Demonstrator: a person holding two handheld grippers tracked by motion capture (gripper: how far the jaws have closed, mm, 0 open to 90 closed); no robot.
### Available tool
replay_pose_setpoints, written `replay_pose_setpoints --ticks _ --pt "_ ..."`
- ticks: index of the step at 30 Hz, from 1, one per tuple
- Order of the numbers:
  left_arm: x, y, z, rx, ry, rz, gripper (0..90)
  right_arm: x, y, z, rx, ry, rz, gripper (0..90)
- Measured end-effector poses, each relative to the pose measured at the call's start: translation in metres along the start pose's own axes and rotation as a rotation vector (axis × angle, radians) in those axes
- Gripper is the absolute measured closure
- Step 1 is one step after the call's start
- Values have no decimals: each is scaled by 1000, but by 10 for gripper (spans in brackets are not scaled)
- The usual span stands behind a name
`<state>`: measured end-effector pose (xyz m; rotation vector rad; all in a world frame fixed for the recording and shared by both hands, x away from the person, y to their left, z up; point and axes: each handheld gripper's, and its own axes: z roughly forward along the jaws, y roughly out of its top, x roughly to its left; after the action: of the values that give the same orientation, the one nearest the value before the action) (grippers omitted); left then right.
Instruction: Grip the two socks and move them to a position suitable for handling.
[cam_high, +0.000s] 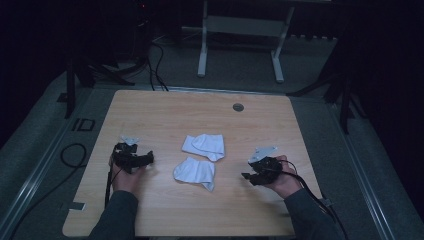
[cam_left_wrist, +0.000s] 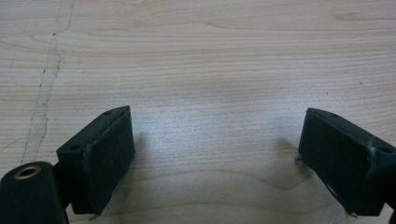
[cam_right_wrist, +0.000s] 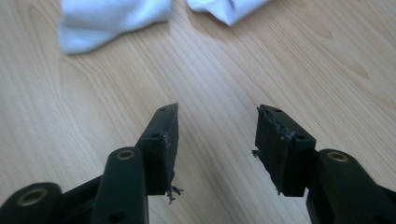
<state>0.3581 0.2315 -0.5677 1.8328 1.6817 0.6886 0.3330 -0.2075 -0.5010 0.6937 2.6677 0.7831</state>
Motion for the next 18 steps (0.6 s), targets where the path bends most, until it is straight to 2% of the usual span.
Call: replay_pose_setpoints --ticks 13,18 --pt "0 0 0 -1 0 0 107 26 33 11 -10 39 -104 617" --pt "0 0 0 -1 0 0 107 39 46 19 -11 75 -138 591"
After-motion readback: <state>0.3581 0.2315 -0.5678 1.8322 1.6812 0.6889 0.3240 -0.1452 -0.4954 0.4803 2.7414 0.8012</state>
